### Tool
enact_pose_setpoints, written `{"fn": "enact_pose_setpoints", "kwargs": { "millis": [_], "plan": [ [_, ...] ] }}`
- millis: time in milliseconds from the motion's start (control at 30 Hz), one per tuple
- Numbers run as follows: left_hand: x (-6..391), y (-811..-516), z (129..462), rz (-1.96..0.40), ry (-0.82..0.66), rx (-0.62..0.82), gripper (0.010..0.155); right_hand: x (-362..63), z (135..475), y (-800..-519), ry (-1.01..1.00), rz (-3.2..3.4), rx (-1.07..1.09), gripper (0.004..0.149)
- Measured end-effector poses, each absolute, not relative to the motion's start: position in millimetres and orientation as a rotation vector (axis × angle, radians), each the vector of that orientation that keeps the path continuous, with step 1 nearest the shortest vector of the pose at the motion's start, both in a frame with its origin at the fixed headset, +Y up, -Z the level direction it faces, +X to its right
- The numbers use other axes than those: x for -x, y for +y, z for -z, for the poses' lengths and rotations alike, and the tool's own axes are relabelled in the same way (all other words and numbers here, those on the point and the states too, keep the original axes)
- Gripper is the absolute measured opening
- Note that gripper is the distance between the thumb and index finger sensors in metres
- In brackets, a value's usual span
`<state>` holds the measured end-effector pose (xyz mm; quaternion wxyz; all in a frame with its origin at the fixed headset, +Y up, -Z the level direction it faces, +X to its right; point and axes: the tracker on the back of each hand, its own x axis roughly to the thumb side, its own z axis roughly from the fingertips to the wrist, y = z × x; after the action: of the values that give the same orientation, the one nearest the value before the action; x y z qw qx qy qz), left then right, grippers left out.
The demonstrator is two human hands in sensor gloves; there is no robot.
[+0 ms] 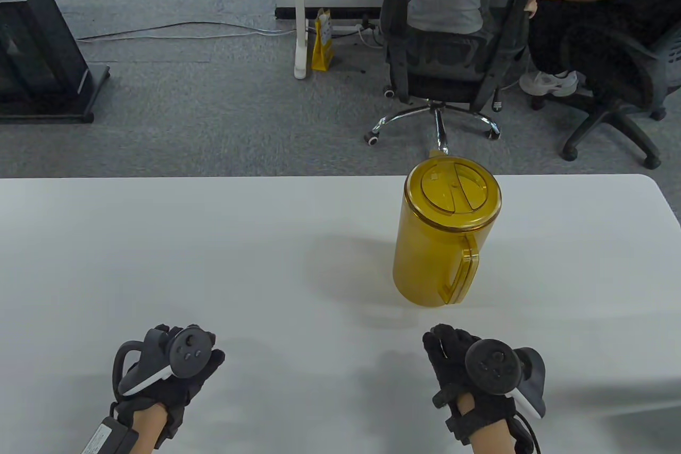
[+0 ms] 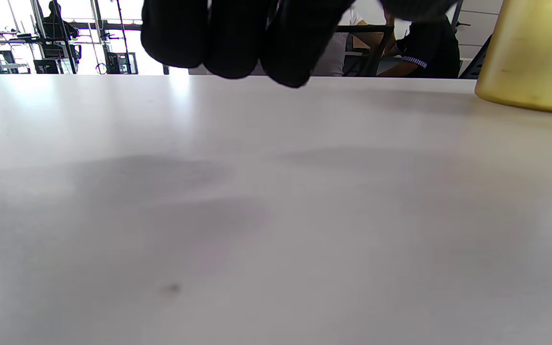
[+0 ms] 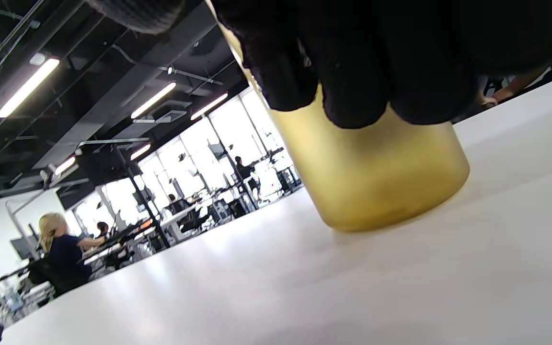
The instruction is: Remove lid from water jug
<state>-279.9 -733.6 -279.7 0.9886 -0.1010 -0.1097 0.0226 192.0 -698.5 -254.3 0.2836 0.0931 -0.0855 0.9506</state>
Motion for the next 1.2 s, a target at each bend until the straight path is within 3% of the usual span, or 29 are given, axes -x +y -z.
{"fn": "enact_pose_setpoints", "kwargs": {
  "millis": [267, 400, 667, 1200],
  "plan": [
    [276.3, -740.4, 279.7, -0.022, -0.230, 0.243, 0.060, -216.1, 243.1, -687.3, -0.628, -2.336, -0.159, 0.066],
    [280.7, -732.5, 284.2, -0.102, -0.229, 0.174, 0.060, -223.9, 247.8, -689.7, -0.786, -2.293, -0.015, 0.063],
    [286.3, -741.6, 284.0, -0.109, -0.211, 0.234, 0.060, -222.9, 267.0, -707.0, -0.711, -1.999, 0.011, 0.074],
    [278.4, -739.0, 281.7, -0.098, -0.219, 0.257, 0.060, -209.4, 305.1, -701.6, -0.586, -1.881, 0.045, 0.081]
  ]
}}
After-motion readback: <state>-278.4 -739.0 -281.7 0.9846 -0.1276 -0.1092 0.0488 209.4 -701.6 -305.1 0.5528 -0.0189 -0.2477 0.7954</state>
